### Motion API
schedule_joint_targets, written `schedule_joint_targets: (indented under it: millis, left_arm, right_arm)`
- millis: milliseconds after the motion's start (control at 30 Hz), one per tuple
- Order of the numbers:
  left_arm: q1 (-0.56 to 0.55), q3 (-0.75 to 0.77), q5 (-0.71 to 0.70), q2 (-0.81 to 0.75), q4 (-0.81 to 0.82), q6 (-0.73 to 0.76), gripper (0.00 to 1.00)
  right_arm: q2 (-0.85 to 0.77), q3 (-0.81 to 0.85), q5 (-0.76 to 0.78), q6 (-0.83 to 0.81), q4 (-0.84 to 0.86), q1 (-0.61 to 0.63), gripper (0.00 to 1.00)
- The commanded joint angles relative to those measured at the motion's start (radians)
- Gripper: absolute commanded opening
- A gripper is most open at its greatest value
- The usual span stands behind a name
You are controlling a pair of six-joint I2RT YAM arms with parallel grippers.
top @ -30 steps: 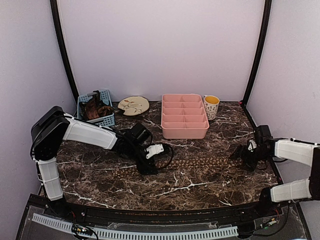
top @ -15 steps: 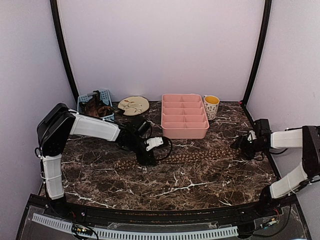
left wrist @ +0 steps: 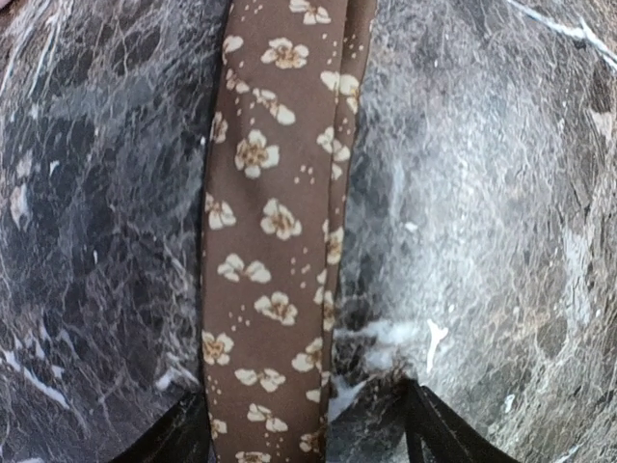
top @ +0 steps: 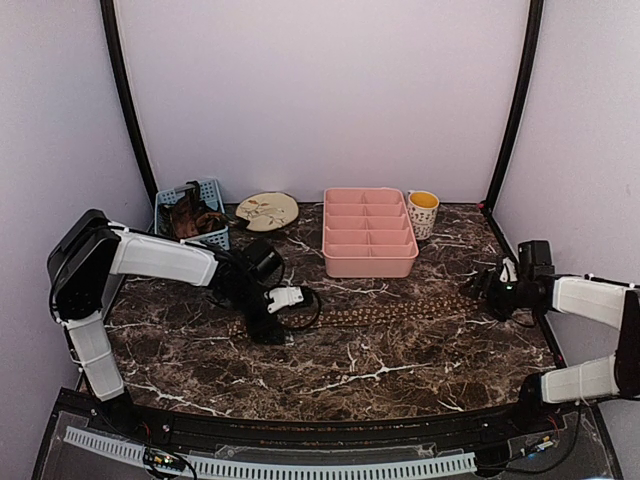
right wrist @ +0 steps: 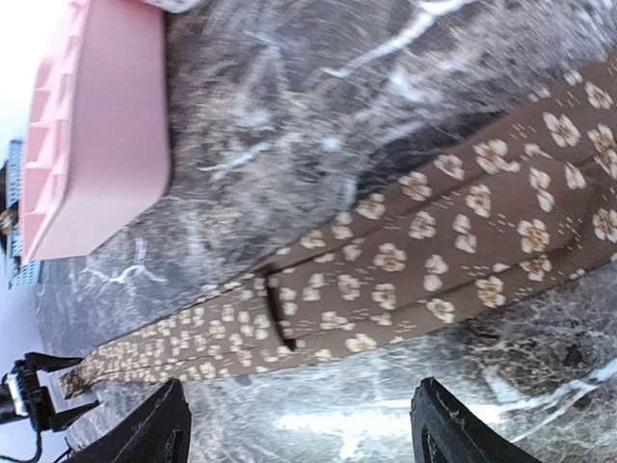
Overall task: Roll the ties
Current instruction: Adjust the tie at the center of the board.
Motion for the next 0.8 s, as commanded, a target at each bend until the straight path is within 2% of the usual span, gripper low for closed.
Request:
schedule_joint_targets:
  millis: [0,133,533,633,767]
  left_arm:
    - [0.037,-0.049,-0.109,-0.005,-0.153,-0.001,0.69]
    - [0.068,-0.013,-0.204,0.032,-0.197,0.040,0.67]
    - [0.136,0.106,-0.318,0.085,-0.189,0.096,0.62]
    - [0.135,0.128,-0.265,0.022,-0.222,0.052,0.65]
    - [0.133,0.105,-0.225,-0.170,-0.209,-0.065,0.75]
  right_arm:
    - [-0.043,0.010,-0.088,-0.024,0.035,0.038,0.79]
    - [-0.050,0.052,-0.087,-0.025,0.041,0.111,0.79]
    - [-0.052,0.148,-0.027,-0.027,0.070,0.252,0.80]
    - [-0.020,0.202,0.011,-0.053,0.052,0.297,0.80]
    - [-0.005,0.290,0.084,-0.099,0.051,0.371,0.81]
